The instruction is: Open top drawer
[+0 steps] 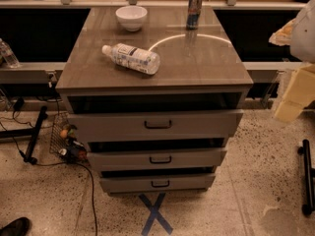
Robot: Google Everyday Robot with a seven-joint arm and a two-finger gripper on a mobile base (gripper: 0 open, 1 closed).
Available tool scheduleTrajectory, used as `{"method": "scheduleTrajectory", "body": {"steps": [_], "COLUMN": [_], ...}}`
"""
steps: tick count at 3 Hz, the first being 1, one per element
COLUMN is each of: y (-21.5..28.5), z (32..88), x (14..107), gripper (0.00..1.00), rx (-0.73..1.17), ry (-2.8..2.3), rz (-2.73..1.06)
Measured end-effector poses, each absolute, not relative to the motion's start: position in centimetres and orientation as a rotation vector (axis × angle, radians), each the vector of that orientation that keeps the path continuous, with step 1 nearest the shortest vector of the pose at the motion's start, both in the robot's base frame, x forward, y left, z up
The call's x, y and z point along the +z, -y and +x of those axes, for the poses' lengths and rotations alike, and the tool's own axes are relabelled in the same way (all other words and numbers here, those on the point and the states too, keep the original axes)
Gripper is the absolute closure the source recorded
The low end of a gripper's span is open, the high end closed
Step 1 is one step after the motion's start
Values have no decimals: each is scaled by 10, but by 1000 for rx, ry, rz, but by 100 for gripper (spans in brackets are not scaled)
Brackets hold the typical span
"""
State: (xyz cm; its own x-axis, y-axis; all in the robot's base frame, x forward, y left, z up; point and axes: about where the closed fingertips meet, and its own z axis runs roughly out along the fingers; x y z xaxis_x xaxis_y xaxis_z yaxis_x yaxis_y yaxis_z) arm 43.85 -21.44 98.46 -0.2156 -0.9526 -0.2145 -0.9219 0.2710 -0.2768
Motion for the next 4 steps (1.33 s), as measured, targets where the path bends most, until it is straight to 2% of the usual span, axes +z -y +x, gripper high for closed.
{"method": "scheduleTrajectory", "body": {"steps": [1,4], "y": [214,234], "z": [438,480], "x": [985,832], "gripper": [0,0], "rx": [-127,-125], "ry": [-2209,-2090], "rz": [-1709,-1922]}}
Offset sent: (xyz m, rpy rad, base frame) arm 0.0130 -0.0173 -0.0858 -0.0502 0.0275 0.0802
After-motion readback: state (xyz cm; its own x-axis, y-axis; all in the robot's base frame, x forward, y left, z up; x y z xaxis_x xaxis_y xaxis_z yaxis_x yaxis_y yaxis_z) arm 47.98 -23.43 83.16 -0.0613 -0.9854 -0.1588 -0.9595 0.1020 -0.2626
